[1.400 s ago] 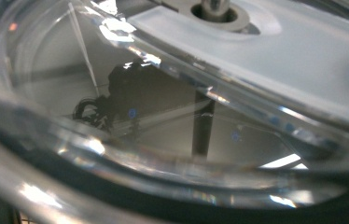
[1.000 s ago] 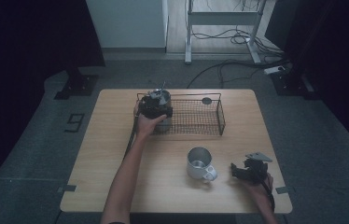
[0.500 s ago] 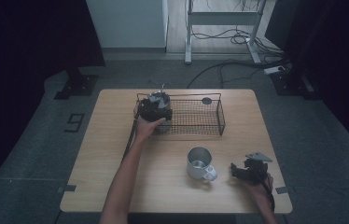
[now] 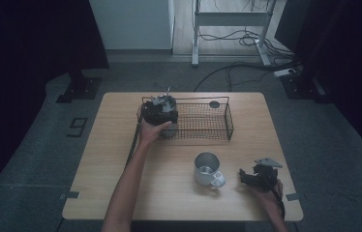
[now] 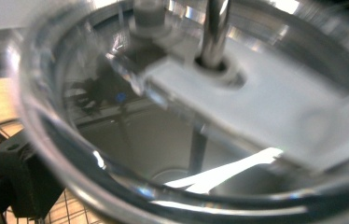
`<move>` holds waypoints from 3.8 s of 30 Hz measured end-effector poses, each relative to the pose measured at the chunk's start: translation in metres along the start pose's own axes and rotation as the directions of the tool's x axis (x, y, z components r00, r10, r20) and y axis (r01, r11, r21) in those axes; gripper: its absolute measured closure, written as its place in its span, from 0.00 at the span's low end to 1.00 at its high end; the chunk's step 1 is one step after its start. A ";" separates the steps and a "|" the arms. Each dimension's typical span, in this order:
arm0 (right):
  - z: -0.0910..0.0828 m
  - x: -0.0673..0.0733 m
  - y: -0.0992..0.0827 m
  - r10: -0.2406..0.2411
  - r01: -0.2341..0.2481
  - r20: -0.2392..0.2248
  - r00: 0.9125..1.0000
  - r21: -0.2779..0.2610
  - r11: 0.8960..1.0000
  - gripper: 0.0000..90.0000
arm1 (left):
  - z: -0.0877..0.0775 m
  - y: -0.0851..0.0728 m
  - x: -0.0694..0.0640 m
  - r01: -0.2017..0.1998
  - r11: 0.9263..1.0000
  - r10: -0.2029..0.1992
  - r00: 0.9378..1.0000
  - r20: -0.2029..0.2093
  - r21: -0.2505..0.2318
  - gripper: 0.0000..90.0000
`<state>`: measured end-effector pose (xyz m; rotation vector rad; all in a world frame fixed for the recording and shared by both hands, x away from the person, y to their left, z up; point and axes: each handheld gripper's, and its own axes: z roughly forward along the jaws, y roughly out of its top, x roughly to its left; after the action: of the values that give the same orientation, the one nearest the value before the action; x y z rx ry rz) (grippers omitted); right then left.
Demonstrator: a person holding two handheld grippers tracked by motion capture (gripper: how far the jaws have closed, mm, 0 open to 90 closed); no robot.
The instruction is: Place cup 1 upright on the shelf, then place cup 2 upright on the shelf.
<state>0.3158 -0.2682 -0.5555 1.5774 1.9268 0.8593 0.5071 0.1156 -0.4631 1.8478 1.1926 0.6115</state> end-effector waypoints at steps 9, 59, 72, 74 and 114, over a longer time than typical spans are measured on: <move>0.000 0.000 0.000 0.000 0.000 0.000 1.000 0.000 1.000 0.13 | -0.022 0.003 0.003 -0.004 1.000 0.004 1.000 0.001 -0.023 0.00; 0.001 0.000 0.001 0.017 -0.017 0.014 1.000 0.000 1.000 0.14 | -0.148 -0.124 -0.008 -0.051 0.998 0.043 0.982 0.183 0.034 0.05; 0.000 -0.001 0.001 0.020 -0.020 0.016 1.000 -0.001 1.000 0.14 | -0.139 -0.148 -0.007 -0.030 0.996 0.013 0.982 0.188 0.087 0.07; -0.001 -0.002 0.001 0.037 -0.037 0.028 0.999 -0.010 0.999 0.14 | -0.139 -0.150 -0.007 -0.034 0.995 0.016 0.983 0.185 0.093 0.07; -0.069 0.059 0.053 -0.005 -0.056 -0.260 0.966 -0.227 0.972 0.14 | -0.126 -0.156 -0.018 -0.041 0.988 0.014 0.984 0.178 0.151 0.14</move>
<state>0.2888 -0.2148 -0.4693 1.4098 1.8972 1.3083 0.3267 0.1786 -0.5273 2.0060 1.1247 0.3694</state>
